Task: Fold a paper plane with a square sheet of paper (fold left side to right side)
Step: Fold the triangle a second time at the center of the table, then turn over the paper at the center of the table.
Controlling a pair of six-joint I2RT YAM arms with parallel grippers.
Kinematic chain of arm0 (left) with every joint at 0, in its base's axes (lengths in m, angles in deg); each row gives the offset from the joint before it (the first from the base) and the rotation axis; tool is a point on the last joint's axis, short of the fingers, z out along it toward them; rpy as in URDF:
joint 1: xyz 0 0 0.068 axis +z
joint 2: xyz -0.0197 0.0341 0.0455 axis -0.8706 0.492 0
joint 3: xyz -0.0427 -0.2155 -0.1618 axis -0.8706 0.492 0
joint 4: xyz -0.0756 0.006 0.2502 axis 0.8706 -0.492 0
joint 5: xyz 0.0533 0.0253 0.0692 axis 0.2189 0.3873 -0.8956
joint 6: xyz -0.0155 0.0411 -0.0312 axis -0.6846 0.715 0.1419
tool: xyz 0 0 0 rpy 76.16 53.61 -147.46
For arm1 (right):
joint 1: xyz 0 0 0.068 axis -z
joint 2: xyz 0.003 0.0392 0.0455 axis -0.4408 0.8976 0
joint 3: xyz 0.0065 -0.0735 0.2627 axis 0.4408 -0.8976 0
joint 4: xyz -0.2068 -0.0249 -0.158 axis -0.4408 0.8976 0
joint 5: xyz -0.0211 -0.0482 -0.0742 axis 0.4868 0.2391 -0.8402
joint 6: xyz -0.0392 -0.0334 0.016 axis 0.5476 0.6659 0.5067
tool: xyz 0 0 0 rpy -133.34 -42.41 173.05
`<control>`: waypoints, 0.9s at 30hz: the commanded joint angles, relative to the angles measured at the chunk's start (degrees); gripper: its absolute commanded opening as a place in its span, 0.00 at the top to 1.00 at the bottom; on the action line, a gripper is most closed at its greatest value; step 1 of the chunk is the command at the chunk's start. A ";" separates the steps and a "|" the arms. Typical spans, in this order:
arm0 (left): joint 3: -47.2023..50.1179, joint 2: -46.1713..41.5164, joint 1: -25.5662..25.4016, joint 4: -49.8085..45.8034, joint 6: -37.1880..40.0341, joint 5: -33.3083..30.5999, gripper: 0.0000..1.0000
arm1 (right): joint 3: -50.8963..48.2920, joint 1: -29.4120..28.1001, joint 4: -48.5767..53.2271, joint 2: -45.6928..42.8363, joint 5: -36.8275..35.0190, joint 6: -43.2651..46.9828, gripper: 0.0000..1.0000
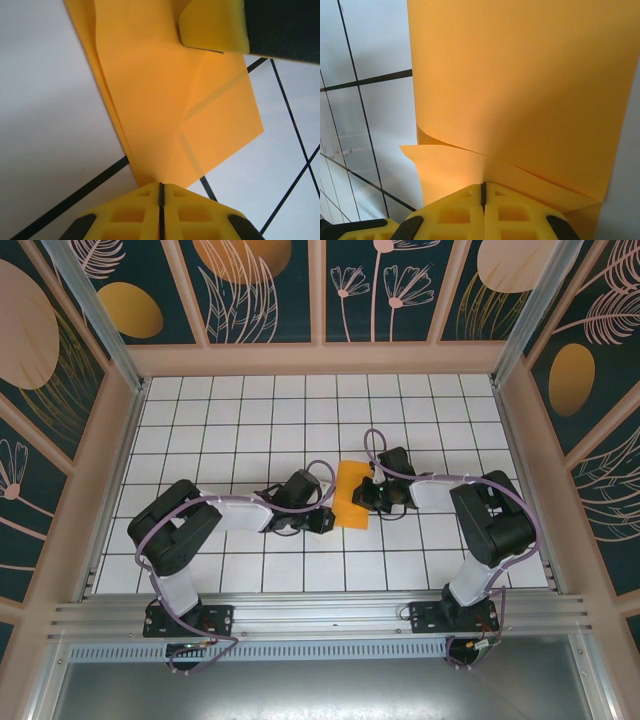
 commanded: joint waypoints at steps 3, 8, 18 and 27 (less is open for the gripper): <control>2.16 -4.07 0.54 -6.40 -0.64 -1.07 0.89 | -0.33 1.19 1.96 -0.21 -1.63 0.93 1.00; 4.96 -11.10 3.07 -0.45 -4.22 1.32 0.72 | -1.20 1.79 -4.28 -5.46 1.85 0.23 0.97; 1.40 -8.10 5.57 9.39 -6.78 2.83 0.37 | -9.20 8.65 -3.60 -23.37 -4.00 2.55 0.39; -7.93 4.70 5.62 8.64 -4.38 4.87 0.47 | -15.87 12.08 -5.47 -32.98 -2.22 1.72 0.11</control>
